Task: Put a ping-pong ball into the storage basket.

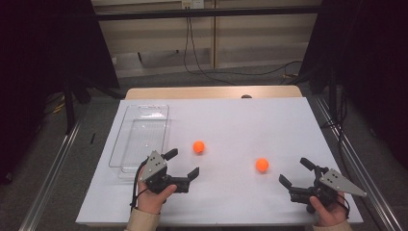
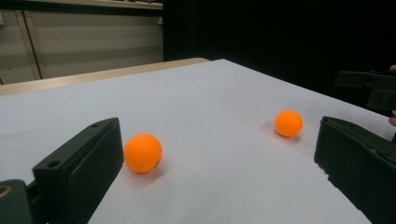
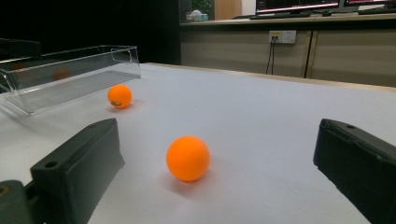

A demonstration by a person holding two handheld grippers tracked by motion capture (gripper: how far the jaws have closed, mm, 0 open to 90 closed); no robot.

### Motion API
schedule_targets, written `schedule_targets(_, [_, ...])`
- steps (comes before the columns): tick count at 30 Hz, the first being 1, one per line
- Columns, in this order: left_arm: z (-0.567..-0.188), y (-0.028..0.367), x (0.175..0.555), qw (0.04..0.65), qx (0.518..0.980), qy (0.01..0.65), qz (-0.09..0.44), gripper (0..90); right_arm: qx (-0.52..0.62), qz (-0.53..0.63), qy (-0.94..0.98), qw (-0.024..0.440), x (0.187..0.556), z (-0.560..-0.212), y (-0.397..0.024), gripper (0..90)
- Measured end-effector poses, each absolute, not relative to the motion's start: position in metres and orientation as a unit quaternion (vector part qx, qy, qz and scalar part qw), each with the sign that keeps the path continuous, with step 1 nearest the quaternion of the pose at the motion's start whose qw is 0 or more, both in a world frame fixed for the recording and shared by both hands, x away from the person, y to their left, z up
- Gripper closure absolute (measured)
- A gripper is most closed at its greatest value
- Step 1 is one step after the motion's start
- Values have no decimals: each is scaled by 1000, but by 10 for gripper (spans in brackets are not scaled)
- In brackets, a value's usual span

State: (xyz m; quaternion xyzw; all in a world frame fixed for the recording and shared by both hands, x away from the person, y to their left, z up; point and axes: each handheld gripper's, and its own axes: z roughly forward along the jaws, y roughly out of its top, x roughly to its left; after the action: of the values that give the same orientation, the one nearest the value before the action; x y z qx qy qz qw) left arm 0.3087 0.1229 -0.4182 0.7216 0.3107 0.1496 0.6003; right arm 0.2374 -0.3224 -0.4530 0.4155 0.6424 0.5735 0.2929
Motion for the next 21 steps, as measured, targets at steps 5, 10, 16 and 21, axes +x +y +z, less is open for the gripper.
schedule_targets(5, [-420,117,310,599,725,306,146,15,415,574,643,293,237,-453,-322,5])
schedule_targets(10, [-421,113,311,598,727,306,144,15,415,574,643,292,237,-453,-323,5])
schedule_targets(16, [-422,110,312,597,729,303,143,15,415,575,643,291,237,-453,-322,5])
schedule_targets(21, [-423,106,313,597,731,301,141,15,414,575,643,290,237,-453,-322,5])
